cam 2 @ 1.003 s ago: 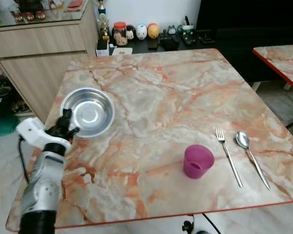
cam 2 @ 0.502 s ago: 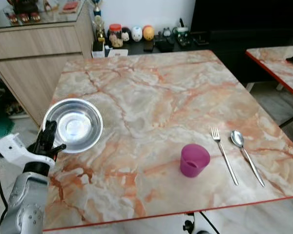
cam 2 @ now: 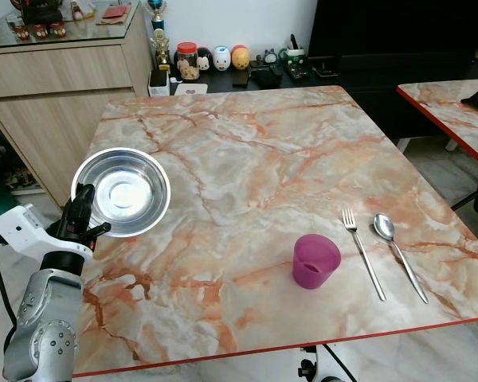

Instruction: Setting the table

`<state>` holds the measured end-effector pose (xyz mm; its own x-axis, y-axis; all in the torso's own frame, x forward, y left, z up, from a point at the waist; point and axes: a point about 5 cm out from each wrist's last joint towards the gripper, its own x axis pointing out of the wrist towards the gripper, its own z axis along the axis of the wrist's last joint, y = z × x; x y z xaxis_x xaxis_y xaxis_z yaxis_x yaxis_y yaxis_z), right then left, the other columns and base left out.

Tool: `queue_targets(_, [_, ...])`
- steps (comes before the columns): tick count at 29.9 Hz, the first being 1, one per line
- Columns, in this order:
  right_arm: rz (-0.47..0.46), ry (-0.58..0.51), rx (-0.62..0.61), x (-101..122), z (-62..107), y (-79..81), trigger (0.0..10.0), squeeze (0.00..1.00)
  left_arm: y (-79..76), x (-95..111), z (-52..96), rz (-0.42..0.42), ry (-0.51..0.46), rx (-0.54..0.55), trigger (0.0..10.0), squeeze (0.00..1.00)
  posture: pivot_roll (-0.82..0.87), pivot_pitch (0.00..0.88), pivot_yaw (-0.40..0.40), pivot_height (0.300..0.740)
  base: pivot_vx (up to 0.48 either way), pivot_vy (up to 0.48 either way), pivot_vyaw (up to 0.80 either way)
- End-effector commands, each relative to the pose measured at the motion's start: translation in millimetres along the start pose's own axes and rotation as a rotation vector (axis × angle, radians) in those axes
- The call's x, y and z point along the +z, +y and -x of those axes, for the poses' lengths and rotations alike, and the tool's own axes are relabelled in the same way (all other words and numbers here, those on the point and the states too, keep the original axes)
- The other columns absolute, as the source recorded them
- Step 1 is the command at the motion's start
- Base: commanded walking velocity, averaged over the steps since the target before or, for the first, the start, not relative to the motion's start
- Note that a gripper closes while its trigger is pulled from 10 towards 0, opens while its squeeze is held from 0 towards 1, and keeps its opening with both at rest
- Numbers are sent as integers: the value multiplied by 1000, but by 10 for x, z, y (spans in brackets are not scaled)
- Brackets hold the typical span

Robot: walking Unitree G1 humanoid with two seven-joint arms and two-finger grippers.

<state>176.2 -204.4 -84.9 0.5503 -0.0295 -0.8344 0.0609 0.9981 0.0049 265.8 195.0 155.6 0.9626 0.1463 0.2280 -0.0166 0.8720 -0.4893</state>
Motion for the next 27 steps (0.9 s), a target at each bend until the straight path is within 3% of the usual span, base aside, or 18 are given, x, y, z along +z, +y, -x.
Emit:
queue_targets(1, [-1, -9, -7, 6, 4, -27, 10000, 0, -48, 14, -16, -5, -7, -14, 10000, 0, 14, 0, -25, 740, 0, -480, 0])
queue_targets(11, [6, -6, -4, 12, 4, -36, 10000, 0, -174, 245, -86, 45, -105, -42, 10000, 0, 22, 0, -36, 740, 0, -480, 0])
queue_targets(27, [16, -8, 2, 1, 7, -31, 10000, 0, -233, 271, -129, 51, -108, -57, 10000, 0, 7, 0, -27, 740, 0, -480, 0])
